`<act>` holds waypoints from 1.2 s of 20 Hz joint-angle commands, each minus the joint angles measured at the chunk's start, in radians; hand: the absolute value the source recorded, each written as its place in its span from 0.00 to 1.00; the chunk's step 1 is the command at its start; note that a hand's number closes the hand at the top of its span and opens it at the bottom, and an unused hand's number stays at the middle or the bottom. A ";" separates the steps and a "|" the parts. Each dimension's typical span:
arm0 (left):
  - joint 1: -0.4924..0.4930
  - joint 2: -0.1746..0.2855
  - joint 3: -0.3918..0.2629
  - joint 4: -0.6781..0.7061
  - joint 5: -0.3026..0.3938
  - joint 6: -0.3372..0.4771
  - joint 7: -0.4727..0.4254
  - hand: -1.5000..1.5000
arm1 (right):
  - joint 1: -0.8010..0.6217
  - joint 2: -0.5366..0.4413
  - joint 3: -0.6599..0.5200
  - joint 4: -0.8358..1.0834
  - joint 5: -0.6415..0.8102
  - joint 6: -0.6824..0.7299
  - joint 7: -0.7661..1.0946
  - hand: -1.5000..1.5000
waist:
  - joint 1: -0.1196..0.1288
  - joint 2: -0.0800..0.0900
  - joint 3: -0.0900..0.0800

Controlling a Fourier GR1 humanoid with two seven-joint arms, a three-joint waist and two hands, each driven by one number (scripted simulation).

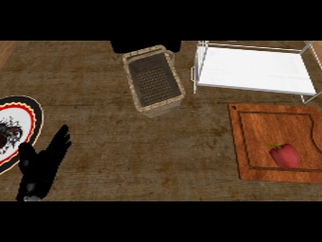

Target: Pick the bell pepper from the cutting board and place it in the basket

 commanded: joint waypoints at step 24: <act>0.065 -0.042 0.020 -0.009 -0.063 -0.049 0.112 0.50 | 0.195 0.286 0.394 0.240 0.648 -0.378 -0.248 0.00 | 0.030 0.012 -0.006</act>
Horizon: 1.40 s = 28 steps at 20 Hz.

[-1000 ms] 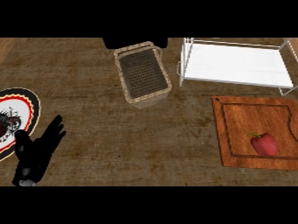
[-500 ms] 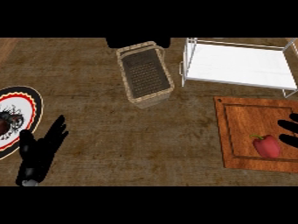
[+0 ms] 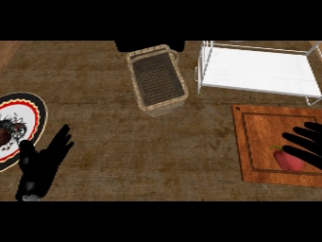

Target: Pick the bell pepper from the cutting board and place it in the basket

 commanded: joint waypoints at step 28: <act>0.064 -0.072 0.038 0.027 -0.096 -0.046 0.069 0.50 | -0.120 0.263 0.183 0.443 0.404 -0.243 -0.112 0.00 | 0.002 0.007 -0.008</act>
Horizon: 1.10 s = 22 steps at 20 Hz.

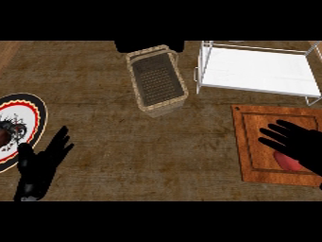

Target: Pick the bell pepper from the cutting board and place it in the basket

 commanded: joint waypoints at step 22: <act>0.101 -0.056 0.009 -0.010 -0.080 -0.024 0.056 0.50 | -0.085 0.112 0.025 0.255 0.197 -0.186 -0.082 1.00 | 0.006 0.010 -0.011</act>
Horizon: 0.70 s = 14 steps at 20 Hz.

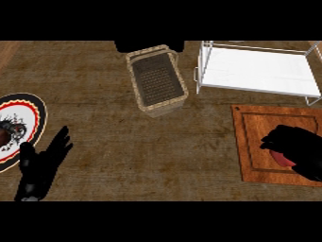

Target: Pick the bell pepper from the cutting board and place it in the basket

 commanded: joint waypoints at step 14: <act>0.035 -0.016 0.012 0.029 -0.016 -0.019 0.058 0.50 | 0.033 0.474 0.208 -0.117 0.136 0.141 0.347 1.00 | -0.010 0.002 -0.018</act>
